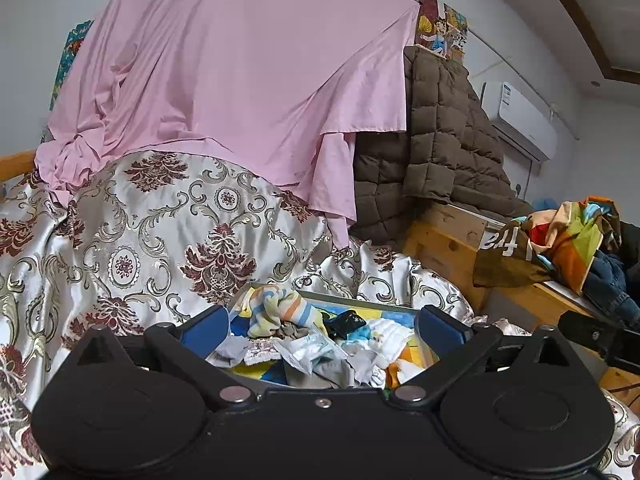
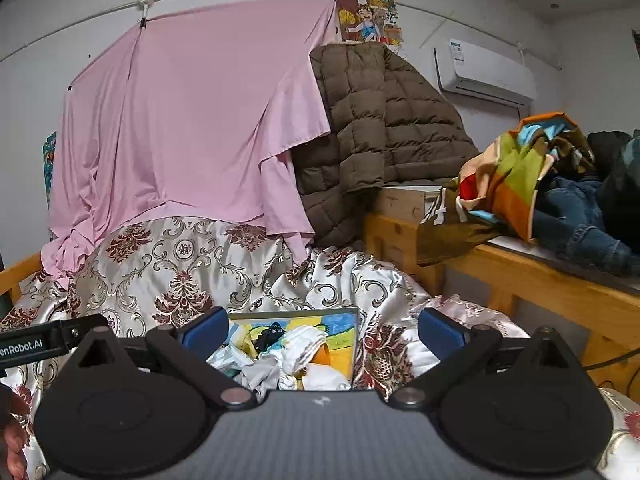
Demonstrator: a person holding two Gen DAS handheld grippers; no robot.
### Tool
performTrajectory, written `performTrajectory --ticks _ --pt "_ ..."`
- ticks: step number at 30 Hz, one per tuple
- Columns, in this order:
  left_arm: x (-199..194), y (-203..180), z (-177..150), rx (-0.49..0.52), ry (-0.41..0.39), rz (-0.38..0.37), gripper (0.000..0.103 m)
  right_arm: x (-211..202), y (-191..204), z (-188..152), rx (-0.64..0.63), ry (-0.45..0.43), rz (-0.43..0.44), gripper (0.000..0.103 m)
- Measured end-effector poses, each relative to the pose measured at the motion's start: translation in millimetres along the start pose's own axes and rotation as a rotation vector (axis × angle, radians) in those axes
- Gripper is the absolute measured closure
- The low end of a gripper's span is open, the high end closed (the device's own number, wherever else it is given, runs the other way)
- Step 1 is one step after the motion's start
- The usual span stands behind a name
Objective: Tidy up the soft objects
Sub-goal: 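Withdraw both open tools up and away from the tray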
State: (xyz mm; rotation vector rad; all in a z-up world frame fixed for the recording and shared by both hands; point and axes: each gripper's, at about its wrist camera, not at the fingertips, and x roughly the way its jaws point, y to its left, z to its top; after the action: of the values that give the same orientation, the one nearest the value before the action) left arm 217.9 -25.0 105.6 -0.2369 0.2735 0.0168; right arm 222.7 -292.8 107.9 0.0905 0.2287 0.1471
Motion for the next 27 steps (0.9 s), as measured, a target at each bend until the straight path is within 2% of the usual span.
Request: performTrajectory --ticks 18,27 --pt "-75 6 -30 0.012 -0.022 0.016 0.001 -69 10 -39 0.023 0.002 0.007 0.0" --pt "-109 26 -61 0.008 0.026 0.053 0.001 -96 21 -72 0.036 0.043 0.001 0.0"
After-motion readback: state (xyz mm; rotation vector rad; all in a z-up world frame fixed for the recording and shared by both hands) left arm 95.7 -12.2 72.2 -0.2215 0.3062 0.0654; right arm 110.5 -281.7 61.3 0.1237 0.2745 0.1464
